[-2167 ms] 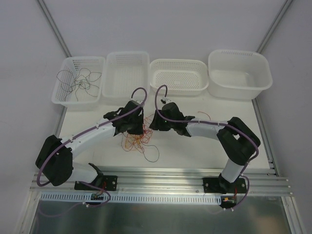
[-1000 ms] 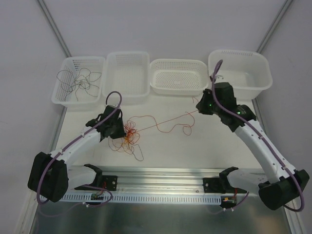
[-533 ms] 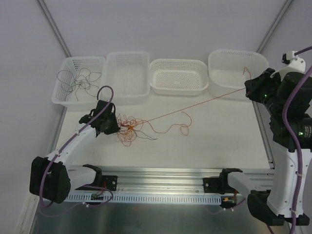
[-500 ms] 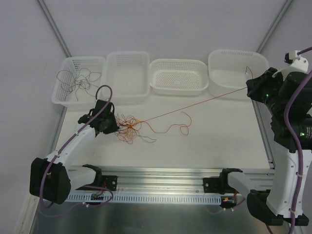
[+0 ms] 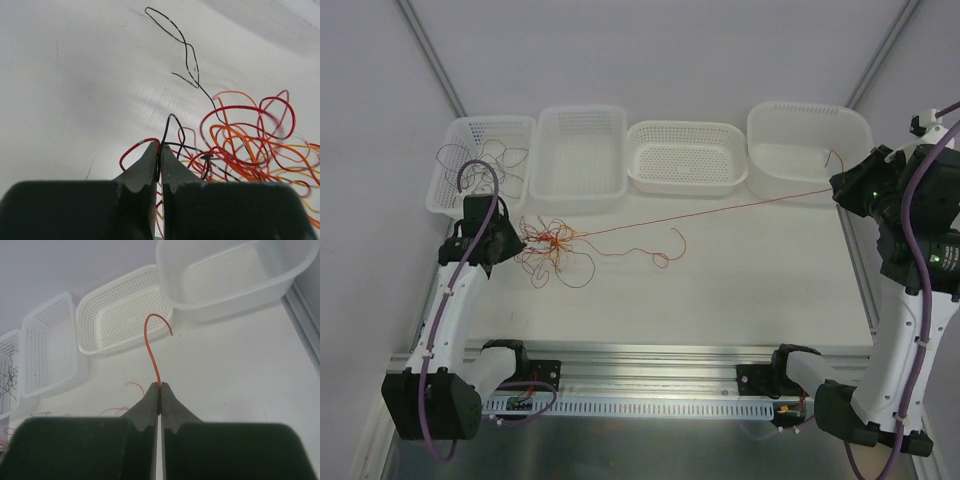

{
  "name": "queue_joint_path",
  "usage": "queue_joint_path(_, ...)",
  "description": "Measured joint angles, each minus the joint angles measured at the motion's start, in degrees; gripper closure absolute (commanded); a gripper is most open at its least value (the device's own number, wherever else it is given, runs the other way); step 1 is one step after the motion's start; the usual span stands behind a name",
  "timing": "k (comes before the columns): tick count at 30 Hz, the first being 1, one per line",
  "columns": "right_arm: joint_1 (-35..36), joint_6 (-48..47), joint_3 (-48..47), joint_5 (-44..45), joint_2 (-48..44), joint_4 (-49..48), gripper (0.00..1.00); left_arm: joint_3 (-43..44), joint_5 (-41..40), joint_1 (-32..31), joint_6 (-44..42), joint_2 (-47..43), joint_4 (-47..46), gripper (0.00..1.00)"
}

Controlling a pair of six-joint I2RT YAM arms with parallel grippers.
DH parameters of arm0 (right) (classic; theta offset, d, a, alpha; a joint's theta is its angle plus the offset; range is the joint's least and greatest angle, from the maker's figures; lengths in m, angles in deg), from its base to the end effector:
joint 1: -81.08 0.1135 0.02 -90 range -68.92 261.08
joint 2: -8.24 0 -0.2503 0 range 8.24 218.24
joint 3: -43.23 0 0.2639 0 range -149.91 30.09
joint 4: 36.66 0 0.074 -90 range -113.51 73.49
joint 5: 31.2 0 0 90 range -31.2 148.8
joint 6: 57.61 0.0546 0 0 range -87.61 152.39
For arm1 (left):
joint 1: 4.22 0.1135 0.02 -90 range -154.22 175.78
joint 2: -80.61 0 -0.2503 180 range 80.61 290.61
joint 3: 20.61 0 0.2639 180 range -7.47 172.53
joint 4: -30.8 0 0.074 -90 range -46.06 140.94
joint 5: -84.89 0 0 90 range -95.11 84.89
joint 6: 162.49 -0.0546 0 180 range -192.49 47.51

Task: Untangle the cables

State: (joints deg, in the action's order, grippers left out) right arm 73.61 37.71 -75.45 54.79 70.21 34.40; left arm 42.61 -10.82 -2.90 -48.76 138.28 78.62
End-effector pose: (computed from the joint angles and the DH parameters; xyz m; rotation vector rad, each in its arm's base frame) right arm 0.1707 -0.0185 0.5232 0.1536 1.8143 0.0372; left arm 0.2436 0.0110 0.2642 -0.5495 2.2391 -0.0854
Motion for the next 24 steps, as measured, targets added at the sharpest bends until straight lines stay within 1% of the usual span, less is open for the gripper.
queue_joint_path(3, -0.6, 0.0, 8.9, -2.1, -1.9, -2.3, 0.99, 0.3, 4.2, 0.2, -1.1, -0.9, 0.4, 1.0)
queue_joint_path(5, 0.1, 0.1, 16.6, -3.4, -2.9, -3.2, 0.98, 0.3, 7.9, -2.1, -1.6, -1.0, 0.3, 1.0)
queue_joint_path(6, 1.4, 0.1, 20.5, -3.6, -3.1, -3.7, 0.8, 0.3, 9.3, -4.8, -1.7, -1.0, 0.2, 1.0)
queue_joint_path(8, 4.6, 0.5, 28.1, -3.8, -2.7, -4.6, 0.61, 0.3, 12.1, -10.9, -1.8, -0.9, -0.2, 1.0)
queue_joint_path(9, 6.9, 0.4, 31.3, -3.7, -2.2, -4.6, 0.47, 0.3, 13.6, -14.1, -1.8, -0.8, -0.5, 1.0)
queue_joint_path(10, 9.1, 0.2, 34.4, -3.4, -2.0, -4.9, 0.42, 0.2, 15.4, -16.8, -1.7, -0.7, -1.0, 1.0)
queue_joint_path(12, 13.9, -0.2, 38.6, -3.0, -1.8, -5.0, 0.34, -0.1, 17.9, -20.6, -1.4, -0.6, -1.9, 1.0)
queue_joint_path(15, 21.7, -0.5, 42.4, -3.3, -2.8, -7.0, 0.33, -0.6, 20.3, -23.9, -0.8, -0.6, -2.7, 1.0)
queue_joint_path(17, 26.6, -0.3, 44.3, -4.1, -4.1, -10.4, 0.32, -0.8, 21.2, -26.5, -0.7, -0.6, -3.2, 1.0)
queue_joint_path(19, 31.7, -0.3, 45.9, -5.8, -4.8, -14.6, 0.32, -0.9, 22.2, -28.8, -0.7, -0.7, -4.1, 1.0)
queue_joint_path(21, 37.0, -0.2, 47.9, -7.8, -4.1, -20.8, 0.32, -1.1, 23.2, -30.0, -0.6, -0.8, -5.0, 1.0)
queue_joint_path(24, 43.9, -0.6, 50.1, -10.0, -0.3, -28.8, 0.31, -1.9, 24.0, -30.3, -0.1, -0.9, -6.0, 1.0)
